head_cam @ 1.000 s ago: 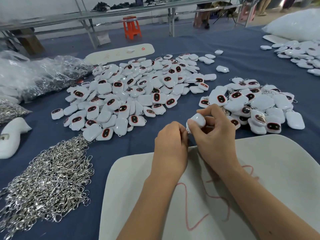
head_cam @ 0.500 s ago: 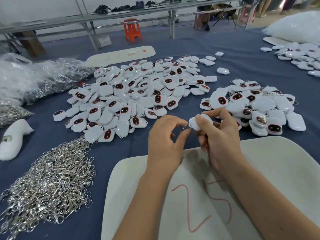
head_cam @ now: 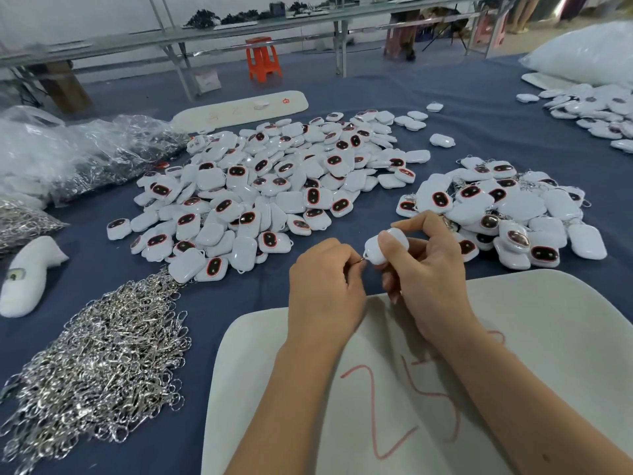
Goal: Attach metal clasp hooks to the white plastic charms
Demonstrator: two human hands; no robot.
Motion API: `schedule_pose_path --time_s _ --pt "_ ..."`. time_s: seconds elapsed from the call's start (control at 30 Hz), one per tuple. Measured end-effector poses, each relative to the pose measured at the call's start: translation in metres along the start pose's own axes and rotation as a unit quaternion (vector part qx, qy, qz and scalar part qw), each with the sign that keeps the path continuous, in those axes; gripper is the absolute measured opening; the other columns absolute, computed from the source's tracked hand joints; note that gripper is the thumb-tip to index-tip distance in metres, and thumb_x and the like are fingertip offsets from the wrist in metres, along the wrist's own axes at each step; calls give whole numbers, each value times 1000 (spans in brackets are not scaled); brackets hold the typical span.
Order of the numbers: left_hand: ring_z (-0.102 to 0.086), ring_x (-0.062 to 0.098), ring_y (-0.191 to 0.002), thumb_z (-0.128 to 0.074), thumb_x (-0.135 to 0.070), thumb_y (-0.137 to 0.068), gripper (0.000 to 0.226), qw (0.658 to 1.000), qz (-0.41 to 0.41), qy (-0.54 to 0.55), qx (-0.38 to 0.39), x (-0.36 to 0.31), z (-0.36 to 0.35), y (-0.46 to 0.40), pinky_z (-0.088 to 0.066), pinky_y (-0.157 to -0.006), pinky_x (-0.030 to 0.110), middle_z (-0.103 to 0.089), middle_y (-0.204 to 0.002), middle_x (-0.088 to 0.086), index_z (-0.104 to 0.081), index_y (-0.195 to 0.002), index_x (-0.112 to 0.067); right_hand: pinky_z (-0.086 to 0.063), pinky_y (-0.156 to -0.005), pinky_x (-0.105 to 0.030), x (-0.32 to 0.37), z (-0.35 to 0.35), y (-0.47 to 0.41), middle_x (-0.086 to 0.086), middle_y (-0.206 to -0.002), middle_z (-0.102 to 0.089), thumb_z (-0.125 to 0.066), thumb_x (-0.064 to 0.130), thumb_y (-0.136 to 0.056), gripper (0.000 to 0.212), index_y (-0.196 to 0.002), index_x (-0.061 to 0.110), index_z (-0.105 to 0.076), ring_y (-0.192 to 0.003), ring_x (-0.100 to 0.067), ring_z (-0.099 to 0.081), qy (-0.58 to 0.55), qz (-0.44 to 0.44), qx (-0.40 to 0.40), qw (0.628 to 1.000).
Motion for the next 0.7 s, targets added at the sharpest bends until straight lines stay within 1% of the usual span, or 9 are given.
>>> schedule_pose_path --time_s 0.1,0.2,0.3,0.37,0.43,0.5,0.57,0.63,0.7 --pt "-53 19 -70 -70 -13 -87 16 999 12 -29 7 -2 2 0 -43 -67 41 -59 -74 -2 -66 -72 -14 -48 -44 -32 5 -1 1 0 -69 -70 -65 15 -101 12 -99 21 -55 -45 -19 -57 84 71 15 994" --pt "-51 23 -72 -65 -15 -89 19 996 6 -88 22 -6 1 -1 -39 -64 39 -57 -76 -1 -62 -71 -13 -54 -54 -42 11 -4 4 6 -77 -70 -66 19 -99 13 -104 22 -55 -56 -23 -62 176 169 48 969" --pt "-41 23 -66 -59 -12 -85 25 990 -15 -135 32 -9 2 -3 -19 -54 36 -46 -70 -2 -47 -64 -16 -48 -60 -32 17 -7 8 2 -76 -67 -69 22 -95 17 -106 19 -57 -64 -19 -59 242 266 52 932" --pt "-36 21 -63 -60 -12 -82 28 987 -22 -157 29 -9 2 -3 -13 -51 32 -41 -67 -4 -42 -61 -19 -45 -58 -25 18 -10 9 2 -72 -64 -70 22 -94 18 -105 18 -56 -63 -18 -55 268 292 53 917" --pt "-39 20 -63 -63 -13 -83 26 992 -4 -125 -7 -4 2 -2 -17 -54 34 -46 -68 -5 -48 -62 -19 -49 -56 -27 14 -10 8 3 -73 -67 -70 23 -94 19 -104 23 -54 -59 -18 -60 216 228 50 948" --pt "-51 15 -65 -69 -12 -83 18 998 32 -9 -47 3 2 -1 -34 -60 30 -58 -70 -7 -63 -68 -19 -52 -47 -34 7 -6 5 1 -73 -70 -68 22 -97 17 -102 27 -52 -52 -20 -63 98 111 39 988" --pt "-59 11 -65 -76 -9 -83 13 990 60 118 -53 8 1 -1 -47 -63 25 -63 -69 -7 -73 -81 -22 -49 -42 -32 3 -2 2 -4 -69 -70 -66 18 -102 13 -105 23 -54 -50 -21 -62 30 42 31 998" --pt "-59 7 -62 -78 -9 -83 20 980 73 185 -29 9 -1 -2 -46 -61 15 -64 -67 -8 -76 -94 -26 -45 -41 -29 1 1 -1 -5 -66 -68 -63 14 -104 9 -108 19 -57 -51 -20 -58 -16 8 32 999" --pt "-58 4 -65 -78 -9 -85 14 975 68 211 4 9 -4 -4 -44 -63 11 -67 -72 -6 -77 -91 -22 -42 -39 -27 -1 1 -4 -5 -65 -66 -60 12 -105 8 -110 18 -61 -50 -18 -55 -67 -25 35 997"
Point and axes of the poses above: each hand's wrist, its own y-axis away from the middle knuckle, its own z-axis out of the back of the hand, x = y × z, the point moved 4 cm from there along -y, towards the middle knuckle
